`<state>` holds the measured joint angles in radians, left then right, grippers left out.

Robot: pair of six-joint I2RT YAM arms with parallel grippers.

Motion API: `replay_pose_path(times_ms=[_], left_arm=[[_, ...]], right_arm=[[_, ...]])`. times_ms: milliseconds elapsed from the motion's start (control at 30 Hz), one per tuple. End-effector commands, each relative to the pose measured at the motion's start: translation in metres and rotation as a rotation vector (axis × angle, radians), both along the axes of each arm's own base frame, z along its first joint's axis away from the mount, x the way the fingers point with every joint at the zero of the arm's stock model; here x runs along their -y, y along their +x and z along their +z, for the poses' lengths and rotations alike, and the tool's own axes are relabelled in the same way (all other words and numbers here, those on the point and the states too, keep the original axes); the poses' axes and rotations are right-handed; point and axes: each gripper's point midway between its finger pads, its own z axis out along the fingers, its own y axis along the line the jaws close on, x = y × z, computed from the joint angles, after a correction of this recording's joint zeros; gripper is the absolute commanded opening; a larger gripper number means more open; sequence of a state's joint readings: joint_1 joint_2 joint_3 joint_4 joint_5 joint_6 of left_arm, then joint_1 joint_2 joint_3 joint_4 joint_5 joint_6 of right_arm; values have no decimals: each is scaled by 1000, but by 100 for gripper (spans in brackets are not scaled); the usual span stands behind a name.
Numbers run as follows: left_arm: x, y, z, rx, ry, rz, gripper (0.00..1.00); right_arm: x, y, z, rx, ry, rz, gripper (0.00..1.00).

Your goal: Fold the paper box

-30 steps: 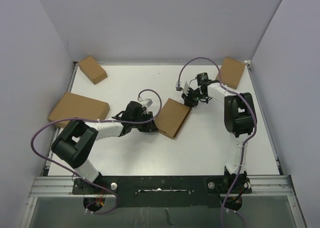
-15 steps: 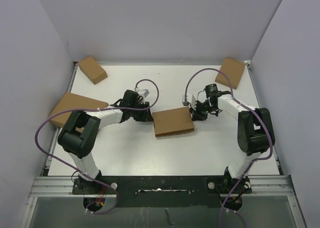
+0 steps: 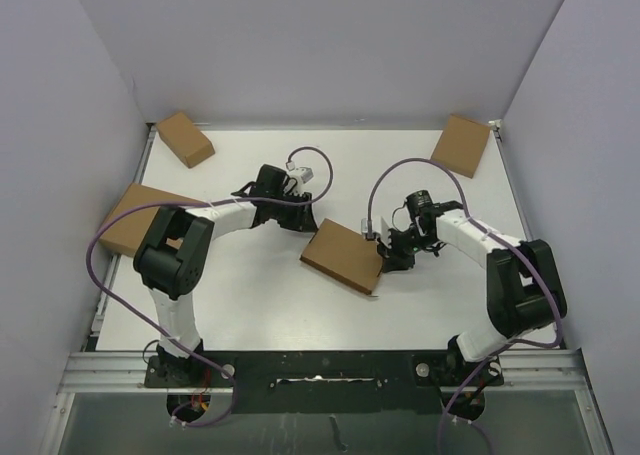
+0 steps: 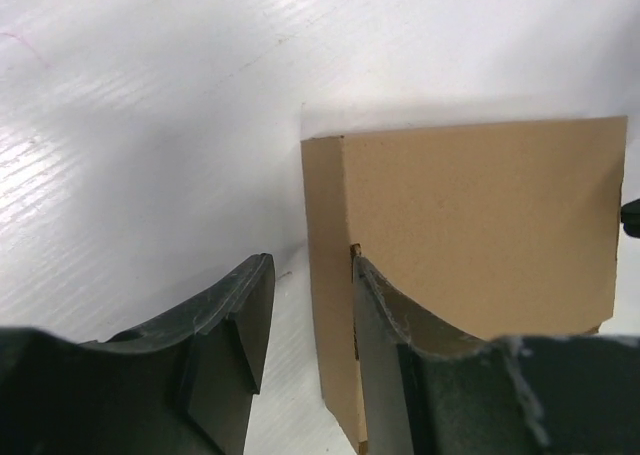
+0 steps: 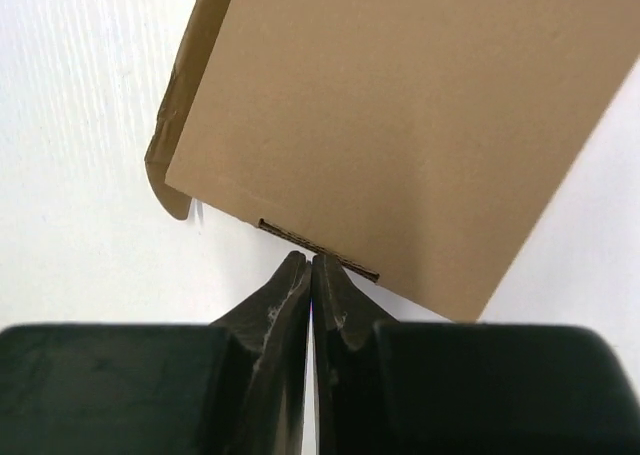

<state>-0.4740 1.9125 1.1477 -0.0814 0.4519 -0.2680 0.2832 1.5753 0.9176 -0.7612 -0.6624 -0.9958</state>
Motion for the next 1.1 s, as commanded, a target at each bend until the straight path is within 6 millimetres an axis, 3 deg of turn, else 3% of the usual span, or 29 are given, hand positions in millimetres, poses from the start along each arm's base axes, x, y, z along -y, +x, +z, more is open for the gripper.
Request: replay_pose_path(times_ms=[0, 133, 267, 400, 500, 567, 733, 933, 1067], left_arm=[[7, 2, 25, 72, -15, -68, 38], [-22, 8, 64, 220, 42, 1, 50], [-32, -4, 118, 419, 34, -62, 58], [-14, -43, 159, 743, -28, -351, 77], [4, -92, 171, 963, -119, -648, 91], [7, -121, 153, 1041, -132, -798, 98], [18, -153, 112, 1074, -78, -1000, 98], [27, -146, 67, 1080, 40, -1123, 97], [30, -131, 47, 1038, 98, -1137, 89]], right_arm=[[-8, 14, 27, 102, 112, 12, 6], [-1, 12, 39, 139, 152, 11, 9], [-5, 4, 52, 165, 224, 64, 12], [-16, -16, 68, 223, 327, 188, 20], [-22, -32, 74, 294, 372, 321, 29], [-24, -41, 76, 315, 386, 385, 34], [-26, -49, 78, 301, 399, 424, 36], [-27, -51, 77, 298, 407, 434, 38], [-27, -53, 74, 289, 406, 439, 37]])
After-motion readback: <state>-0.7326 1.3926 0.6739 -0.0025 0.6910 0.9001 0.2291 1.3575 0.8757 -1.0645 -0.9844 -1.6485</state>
